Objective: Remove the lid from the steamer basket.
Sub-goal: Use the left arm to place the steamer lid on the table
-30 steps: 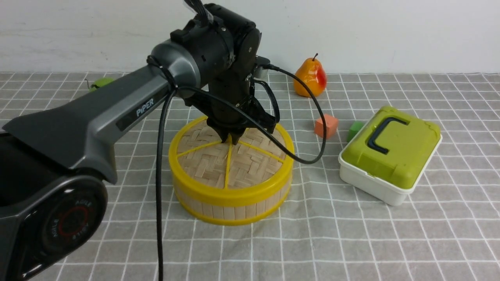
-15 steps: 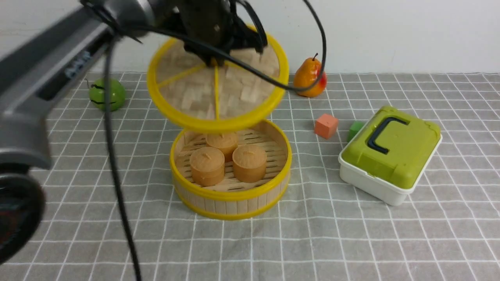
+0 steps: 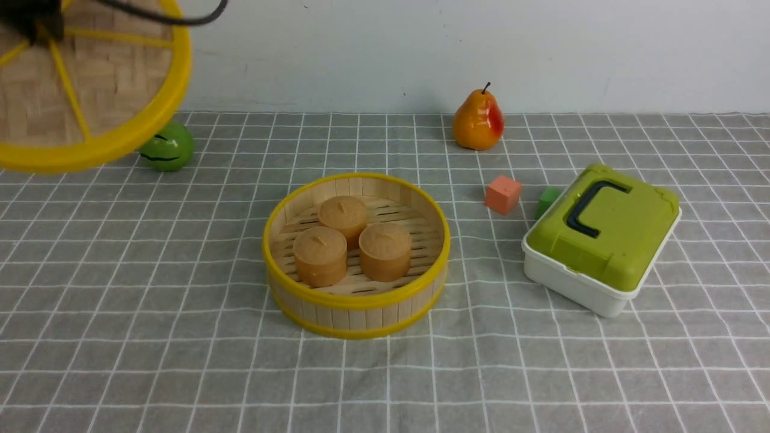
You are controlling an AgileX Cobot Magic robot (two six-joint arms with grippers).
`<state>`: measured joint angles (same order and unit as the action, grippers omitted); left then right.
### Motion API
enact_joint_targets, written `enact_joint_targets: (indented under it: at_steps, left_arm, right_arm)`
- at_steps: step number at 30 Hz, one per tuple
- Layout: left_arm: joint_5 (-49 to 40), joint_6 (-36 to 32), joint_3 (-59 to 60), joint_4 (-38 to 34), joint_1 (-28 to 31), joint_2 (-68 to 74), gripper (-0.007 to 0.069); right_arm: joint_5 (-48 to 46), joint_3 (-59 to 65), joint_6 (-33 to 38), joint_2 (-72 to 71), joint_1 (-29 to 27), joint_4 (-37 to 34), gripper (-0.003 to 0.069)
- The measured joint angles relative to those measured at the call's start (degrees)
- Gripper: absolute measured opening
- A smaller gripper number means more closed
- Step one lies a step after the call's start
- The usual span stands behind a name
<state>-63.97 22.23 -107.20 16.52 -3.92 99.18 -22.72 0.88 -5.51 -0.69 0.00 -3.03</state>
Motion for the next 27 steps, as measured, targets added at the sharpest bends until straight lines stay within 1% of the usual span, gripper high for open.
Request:
enact_joint_targets:
  at_steps: [2,3,5,6,7,11,15,17,19,20,21,22,23,25,26,27]
  left_arm:
    - [6.21,1.31,8.06,-1.73,1.72,0.71,0.0111]
    - [9.26,2.23,10.59,-1.92,2.06,1.28,0.0111]
    - [16.84,5.61,19.25,-1.02,2.31,3.61,0.0111]
    - [16.84,5.61,19.25,-1.02,2.31,3.85,0.0111]
    - [21.36,9.03,23.15,0.54,2.0,5.86,0.0111]
    - [25.88,14.92,26.01,3.12,0.26,10.88,0.0111]
    - [28.2,15.83,26.01,4.78,-1.34,14.01,0.0114]
    - [28.81,16.21,26.01,6.1,-2.34,14.67,0.016]
    - [29.3,16.35,25.94,6.22,-3.07,14.55,0.024]
    - [29.29,16.35,25.94,6.4,-3.38,14.49,0.0258]
    - [29.29,16.35,25.94,6.3,-4.44,13.78,0.0331]
    - [29.19,16.35,26.01,6.29,-4.59,13.78,0.034]
    - [29.0,16.35,26.11,6.03,-6.04,11.84,0.0408]
    - [29.0,16.35,26.11,5.99,-7.09,9.68,0.0435]
    - [28.73,16.3,26.11,6.05,-8.12,6.5,0.0443]
    - [28.73,16.3,26.11,6.05,-8.22,6.5,0.0443]
  right_arm:
    - [0.0,0.0,0.0,0.0,0.0,0.0,0.0241]
    - [0.0,0.0,0.0,0.0,0.0,0.0,0.0241]
    - [0.0,0.0,0.0,0.0,0.0,0.0,0.0241]
    - [0.0,0.0,0.0,0.0,0.0,0.0,0.0241]
    - [0.0,0.0,0.0,0.0,0.0,0.0,0.0241]
    - [0.0,0.0,0.0,0.0,0.0,0.0,0.0241]
    - [0.0,0.0,0.0,0.0,0.0,0.0,0.0241]
    - [0.0,0.0,0.0,0.0,0.0,0.0,0.0241]
    - [0.0,0.0,0.0,0.0,0.0,0.0,0.0241]
    - [0.0,0.0,0.0,0.0,0.0,0.0,0.0241]
    - [0.0,0.0,0.0,0.0,0.0,0.0,0.0241]
    - [0.0,0.0,0.0,0.0,0.0,0.0,0.0241]
    - [0.0,0.0,0.0,0.0,0.0,0.0,0.0241]
    - [0.0,0.0,0.0,0.0,0.0,0.0,0.0241]
    - [0.0,0.0,0.0,0.0,0.0,0.0,0.0241]
    - [0.0,0.0,0.0,0.0,0.0,0.0,0.0241]
